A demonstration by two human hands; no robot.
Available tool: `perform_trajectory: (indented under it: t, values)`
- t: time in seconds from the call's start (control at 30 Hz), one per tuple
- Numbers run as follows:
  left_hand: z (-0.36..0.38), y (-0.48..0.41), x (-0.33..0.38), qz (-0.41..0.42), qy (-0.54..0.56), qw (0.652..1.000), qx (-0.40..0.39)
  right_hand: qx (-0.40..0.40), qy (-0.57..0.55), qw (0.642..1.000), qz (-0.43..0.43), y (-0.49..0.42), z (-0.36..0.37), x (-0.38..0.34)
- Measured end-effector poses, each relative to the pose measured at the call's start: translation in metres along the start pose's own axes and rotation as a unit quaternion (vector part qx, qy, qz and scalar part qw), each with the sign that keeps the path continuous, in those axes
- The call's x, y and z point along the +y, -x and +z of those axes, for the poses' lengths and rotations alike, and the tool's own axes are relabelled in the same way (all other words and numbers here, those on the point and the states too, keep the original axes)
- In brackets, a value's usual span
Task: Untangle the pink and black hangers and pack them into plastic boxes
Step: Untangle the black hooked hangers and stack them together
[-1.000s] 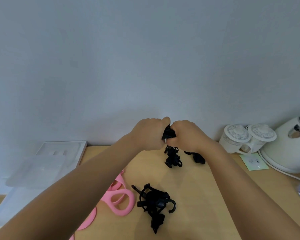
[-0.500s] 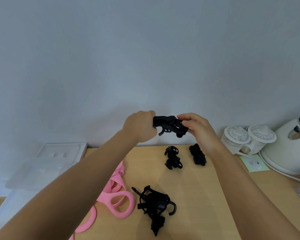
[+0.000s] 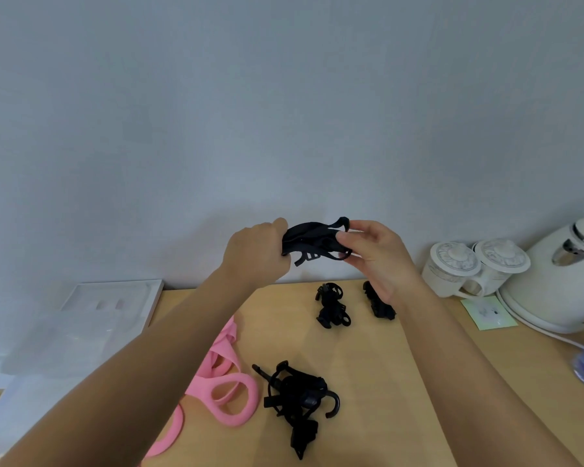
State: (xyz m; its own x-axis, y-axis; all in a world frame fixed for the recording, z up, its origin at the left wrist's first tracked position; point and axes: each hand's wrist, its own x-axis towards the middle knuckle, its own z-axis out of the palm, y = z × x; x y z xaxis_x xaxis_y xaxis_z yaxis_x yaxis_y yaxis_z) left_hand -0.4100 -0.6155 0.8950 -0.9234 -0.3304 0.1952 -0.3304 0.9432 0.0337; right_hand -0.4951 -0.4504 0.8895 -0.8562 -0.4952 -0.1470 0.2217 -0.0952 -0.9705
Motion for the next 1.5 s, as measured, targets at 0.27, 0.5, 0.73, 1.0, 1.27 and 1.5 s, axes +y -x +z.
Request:
perform_trajectory:
  t: [0.27, 0.5, 0.73, 1.0, 1.27, 1.5]
  values:
    - [0.003, 0.001, -0.009, -0.029, -0.005, 0.999, -0.015, 0.022, 0.153, 0.984, -0.085, 0.007, 0.008, 0.0]
    - [-0.002, 0.001, -0.004, -0.012, -0.04, 0.999, -0.009, 0.058, 0.198, 0.976, -0.07, 0.003, 0.012, 0.002]
    - [0.0, 0.001, 0.007, 0.007, -0.027, 1.0, -0.001, 0.087, -0.155, 0.983, 0.034, 0.001, 0.015, -0.012]
    - [0.008, 0.006, -0.003, -0.028, 0.023, 0.999, -0.036, 0.061, -0.051, 0.997, -0.011, 0.006, 0.021, -0.019]
    - [0.001, 0.003, -0.001, -0.012, -0.004, 1.0, -0.01, -0.103, 0.167, 0.98, 0.033, 0.014, 0.014, -0.007]
    - [0.0, 0.004, -0.005, -0.013, -0.016, 0.999, -0.026, -0.109, 0.258, 0.96, 0.018, 0.013, 0.005, -0.009]
